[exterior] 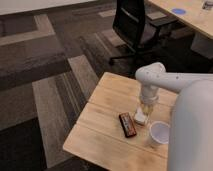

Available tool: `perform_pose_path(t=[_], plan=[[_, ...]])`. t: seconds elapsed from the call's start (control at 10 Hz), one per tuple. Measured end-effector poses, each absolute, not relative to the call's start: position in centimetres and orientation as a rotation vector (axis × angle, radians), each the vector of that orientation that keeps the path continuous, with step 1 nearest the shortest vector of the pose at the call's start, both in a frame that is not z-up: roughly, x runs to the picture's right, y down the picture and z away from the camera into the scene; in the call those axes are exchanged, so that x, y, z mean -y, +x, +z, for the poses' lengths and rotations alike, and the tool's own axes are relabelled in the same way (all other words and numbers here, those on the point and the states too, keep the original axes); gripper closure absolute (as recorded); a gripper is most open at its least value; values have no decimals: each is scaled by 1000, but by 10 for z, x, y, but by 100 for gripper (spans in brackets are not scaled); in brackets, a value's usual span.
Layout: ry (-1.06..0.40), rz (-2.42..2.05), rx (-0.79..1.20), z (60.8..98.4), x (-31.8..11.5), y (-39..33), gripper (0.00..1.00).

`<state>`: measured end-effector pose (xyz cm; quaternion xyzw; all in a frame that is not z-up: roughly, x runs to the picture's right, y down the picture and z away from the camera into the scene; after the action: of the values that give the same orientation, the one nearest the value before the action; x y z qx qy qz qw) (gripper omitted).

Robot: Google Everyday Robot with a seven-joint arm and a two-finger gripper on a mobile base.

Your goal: Wipe the white sponge on the table

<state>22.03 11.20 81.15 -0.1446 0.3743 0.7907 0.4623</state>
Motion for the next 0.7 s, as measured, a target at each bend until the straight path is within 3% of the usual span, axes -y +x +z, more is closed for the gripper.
perform_pose_path(t=[0.3,0.7], plan=[[-408,1871,-856,839,-93,194,100],[-388,1761,-727,873,-32,166,100]])
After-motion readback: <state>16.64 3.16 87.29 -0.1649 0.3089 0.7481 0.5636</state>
